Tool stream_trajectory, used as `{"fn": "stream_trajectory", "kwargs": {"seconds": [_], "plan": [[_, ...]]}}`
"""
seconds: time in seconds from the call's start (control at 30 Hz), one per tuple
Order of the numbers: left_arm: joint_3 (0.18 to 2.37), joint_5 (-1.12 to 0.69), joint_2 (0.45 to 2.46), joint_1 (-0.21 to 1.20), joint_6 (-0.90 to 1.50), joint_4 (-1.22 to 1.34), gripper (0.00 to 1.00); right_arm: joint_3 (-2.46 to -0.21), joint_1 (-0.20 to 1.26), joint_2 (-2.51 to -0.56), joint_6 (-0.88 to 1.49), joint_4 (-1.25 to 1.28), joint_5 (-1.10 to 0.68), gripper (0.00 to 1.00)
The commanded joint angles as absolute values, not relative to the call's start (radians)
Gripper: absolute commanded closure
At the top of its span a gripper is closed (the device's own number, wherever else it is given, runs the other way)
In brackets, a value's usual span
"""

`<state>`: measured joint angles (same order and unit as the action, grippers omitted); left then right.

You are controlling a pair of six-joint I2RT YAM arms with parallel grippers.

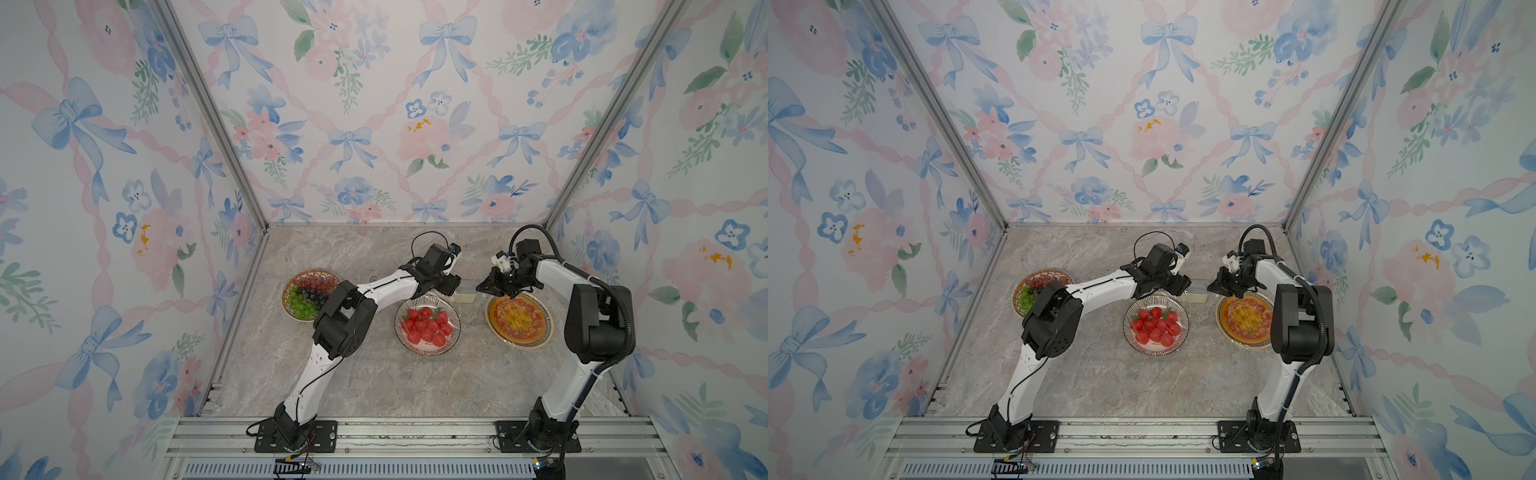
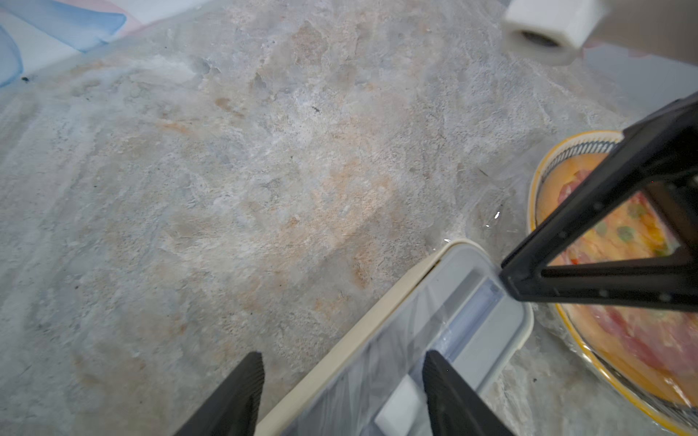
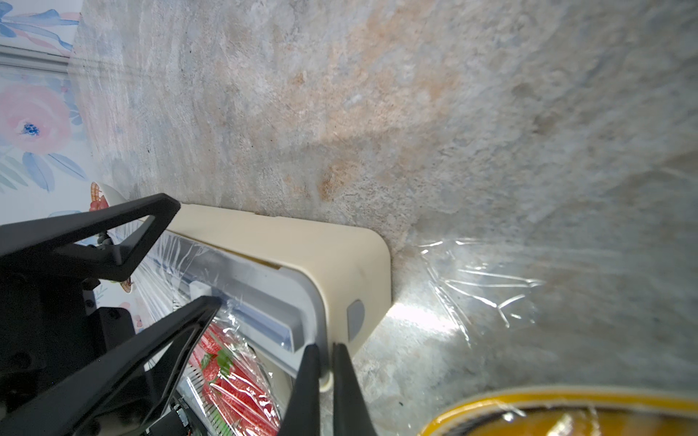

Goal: Wrap the plate with plastic wrap
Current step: Tear off the plastic wrap from the plastic wrap cutting box.

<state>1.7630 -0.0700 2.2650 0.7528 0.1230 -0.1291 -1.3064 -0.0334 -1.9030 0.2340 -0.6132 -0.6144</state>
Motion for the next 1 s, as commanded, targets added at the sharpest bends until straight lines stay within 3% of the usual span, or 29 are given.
{"fn": "stream_trajectory", "kwargs": {"seconds": [0.0, 0.97], "plan": [[1.739, 0.014, 2.226, 0.711, 0.097, -0.16, 0.31, -1.242, -0.011, -2.005, 0.234, -0.753, -0.405, 0.93], [1.625, 0.048, 2.137, 0.656, 0.085, -0.16, 0.31, -1.256, -0.006, -2.007, 0.238, -0.771, -0.376, 0.94]]}}
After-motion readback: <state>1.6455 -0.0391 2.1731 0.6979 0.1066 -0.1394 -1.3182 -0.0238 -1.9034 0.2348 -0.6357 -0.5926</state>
